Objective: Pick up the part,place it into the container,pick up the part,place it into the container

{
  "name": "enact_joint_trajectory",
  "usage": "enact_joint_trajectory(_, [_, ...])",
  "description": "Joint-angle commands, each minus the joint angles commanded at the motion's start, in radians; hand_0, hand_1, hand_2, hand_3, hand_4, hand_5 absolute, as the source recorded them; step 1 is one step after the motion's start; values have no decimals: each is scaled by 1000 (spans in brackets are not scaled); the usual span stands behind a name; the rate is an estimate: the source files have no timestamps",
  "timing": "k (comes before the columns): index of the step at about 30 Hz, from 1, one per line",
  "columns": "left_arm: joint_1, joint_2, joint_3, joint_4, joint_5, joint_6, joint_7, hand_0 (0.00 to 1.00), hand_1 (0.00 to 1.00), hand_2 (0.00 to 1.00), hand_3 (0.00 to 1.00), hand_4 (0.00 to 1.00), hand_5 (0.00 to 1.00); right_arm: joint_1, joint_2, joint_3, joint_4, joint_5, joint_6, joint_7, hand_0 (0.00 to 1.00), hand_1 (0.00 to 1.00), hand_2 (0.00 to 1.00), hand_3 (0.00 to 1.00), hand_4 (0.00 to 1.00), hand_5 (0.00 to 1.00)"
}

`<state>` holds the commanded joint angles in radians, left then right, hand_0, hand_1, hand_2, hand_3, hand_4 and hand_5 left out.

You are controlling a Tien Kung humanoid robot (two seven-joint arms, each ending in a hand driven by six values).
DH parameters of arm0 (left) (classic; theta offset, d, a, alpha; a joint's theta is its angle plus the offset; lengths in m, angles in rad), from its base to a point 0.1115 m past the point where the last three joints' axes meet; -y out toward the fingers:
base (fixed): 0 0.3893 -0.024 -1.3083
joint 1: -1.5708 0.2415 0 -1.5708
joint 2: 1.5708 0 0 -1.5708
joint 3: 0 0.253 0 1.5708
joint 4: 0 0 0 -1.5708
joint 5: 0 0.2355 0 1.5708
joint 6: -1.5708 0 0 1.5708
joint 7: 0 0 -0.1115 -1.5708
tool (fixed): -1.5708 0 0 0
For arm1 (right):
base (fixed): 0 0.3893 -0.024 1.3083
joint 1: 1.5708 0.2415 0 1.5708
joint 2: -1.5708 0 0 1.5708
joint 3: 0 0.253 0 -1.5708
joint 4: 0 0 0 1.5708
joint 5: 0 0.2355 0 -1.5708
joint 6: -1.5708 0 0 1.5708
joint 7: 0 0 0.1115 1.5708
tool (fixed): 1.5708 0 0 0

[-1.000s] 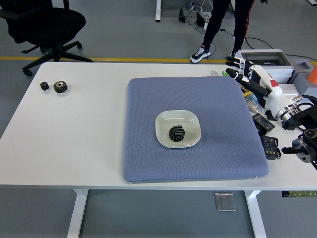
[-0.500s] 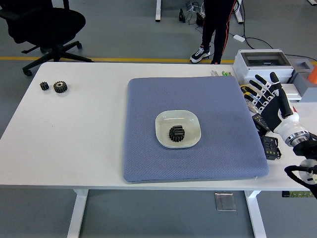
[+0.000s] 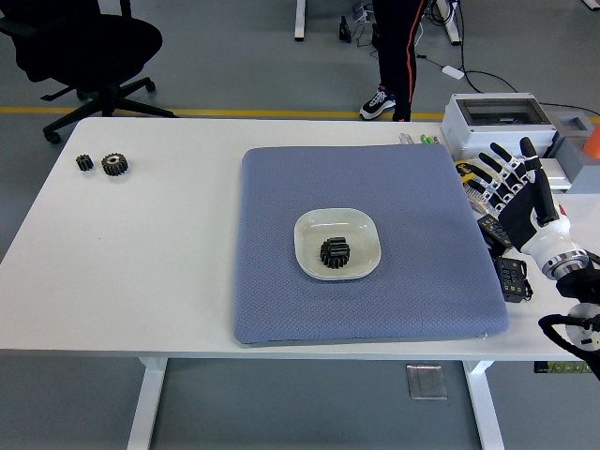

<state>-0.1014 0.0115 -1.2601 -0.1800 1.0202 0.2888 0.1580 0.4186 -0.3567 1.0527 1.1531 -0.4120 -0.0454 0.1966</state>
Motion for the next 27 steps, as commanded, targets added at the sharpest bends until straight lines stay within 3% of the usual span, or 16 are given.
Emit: enact_joint_trajectory(27, [-9,1,11,0,-13,-3,0,640,602,711,577,692,596,-2,8,6,0,73,-16,33,849,831,854,878,998,838])
